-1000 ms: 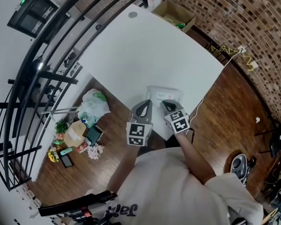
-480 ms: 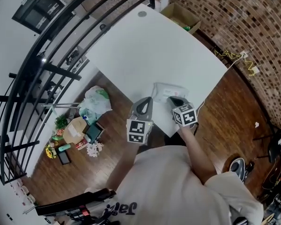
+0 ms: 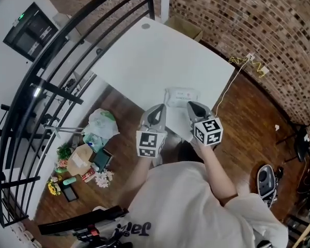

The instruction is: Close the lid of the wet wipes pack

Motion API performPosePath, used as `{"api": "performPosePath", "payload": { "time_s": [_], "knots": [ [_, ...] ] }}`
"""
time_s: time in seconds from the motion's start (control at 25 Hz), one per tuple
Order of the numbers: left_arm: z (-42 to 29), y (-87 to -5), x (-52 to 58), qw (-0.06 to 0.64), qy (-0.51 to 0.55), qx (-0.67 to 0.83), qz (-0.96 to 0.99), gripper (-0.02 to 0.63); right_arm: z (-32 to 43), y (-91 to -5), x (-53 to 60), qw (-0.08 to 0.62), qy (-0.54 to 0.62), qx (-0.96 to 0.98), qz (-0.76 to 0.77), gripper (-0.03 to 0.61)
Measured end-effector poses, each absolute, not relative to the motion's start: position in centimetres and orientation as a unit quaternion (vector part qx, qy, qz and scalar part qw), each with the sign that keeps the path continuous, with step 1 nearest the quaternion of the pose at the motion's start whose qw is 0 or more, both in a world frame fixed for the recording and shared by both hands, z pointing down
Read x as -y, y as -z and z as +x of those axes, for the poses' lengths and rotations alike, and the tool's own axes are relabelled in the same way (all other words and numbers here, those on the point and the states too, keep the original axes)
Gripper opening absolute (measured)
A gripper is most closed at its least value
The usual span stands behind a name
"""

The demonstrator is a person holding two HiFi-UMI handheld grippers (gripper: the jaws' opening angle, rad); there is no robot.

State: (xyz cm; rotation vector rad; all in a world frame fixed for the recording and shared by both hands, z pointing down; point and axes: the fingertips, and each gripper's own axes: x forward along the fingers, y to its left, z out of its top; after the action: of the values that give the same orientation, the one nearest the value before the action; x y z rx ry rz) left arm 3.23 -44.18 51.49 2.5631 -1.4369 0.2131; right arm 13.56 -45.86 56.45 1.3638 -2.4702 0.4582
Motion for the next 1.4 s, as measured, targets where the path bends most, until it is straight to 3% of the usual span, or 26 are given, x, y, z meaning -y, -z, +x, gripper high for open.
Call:
{"api": "performPosePath", "payload": {
  "time_s": [0.2, 0.44, 1.08, 1.4],
  "knots": [
    [2.7, -49.4, 40.4, 0.072, -0.041, 0.463, 0.883, 0.015, 12.0, -52.3, 39.5, 0.103, -0.112, 0.852, 0.501, -0.012],
    [1.8, -50.2, 36.0, 0.090, -0.046, 0.445, 0.890, 0.015, 11.6, -50.8, 33.7, 0.102, -0.081, 0.840, 0.527, -0.012],
    [7.1, -45.9, 33.5, 0.047, -0.037, 0.439, 0.896, 0.015, 15.9, -46.5, 32.6, 0.051, -0.055, 0.840, 0.537, -0.012],
    [6.8, -47.4, 32.5, 0.067, -0.043, 0.436, 0.896, 0.015, 15.1, -47.5, 31.1, 0.059, -0.058, 0.843, 0.532, -0.012]
  ]
}}
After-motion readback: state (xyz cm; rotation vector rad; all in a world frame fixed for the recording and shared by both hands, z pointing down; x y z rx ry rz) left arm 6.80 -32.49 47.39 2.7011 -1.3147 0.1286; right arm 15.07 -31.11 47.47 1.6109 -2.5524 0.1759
